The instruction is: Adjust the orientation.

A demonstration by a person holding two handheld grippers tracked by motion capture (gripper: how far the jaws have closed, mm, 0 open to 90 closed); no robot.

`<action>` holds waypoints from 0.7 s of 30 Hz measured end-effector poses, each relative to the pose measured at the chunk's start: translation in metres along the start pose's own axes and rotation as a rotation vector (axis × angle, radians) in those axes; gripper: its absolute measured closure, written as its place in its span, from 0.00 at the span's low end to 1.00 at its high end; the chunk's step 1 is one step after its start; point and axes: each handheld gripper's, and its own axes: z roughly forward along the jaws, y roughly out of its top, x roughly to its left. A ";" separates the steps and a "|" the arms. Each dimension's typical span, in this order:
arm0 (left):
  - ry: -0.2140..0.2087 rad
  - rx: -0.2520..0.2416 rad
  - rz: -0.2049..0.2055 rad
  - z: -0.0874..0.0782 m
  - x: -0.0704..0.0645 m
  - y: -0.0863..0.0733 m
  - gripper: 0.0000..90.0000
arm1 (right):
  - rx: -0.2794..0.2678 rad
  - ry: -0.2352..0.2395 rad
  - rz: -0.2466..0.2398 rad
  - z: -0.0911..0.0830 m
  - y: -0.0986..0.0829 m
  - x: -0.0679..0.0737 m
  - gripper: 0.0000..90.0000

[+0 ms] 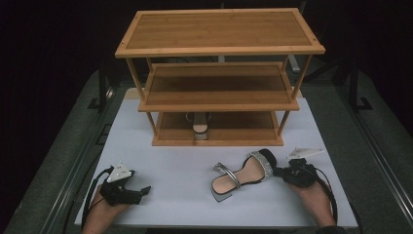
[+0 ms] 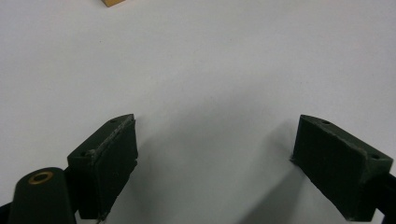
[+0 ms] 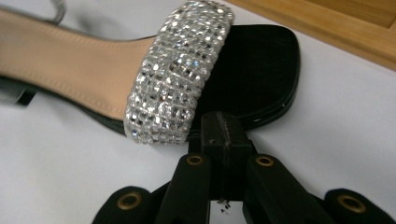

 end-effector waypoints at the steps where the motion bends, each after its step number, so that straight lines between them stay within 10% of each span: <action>1: 0.000 0.000 0.000 0.000 0.000 0.000 0.14 | -0.002 0.004 -0.004 0.001 0.001 -0.002 1.00; 15: 0.000 -0.001 -0.001 0.000 0.000 0.000 0.14 | 0.002 -0.004 -0.004 0.013 0.014 -0.010 0.93; 21: 0.000 -0.001 0.000 0.000 0.000 0.000 0.14 | -0.064 0.002 0.058 -0.010 0.009 -0.014 0.83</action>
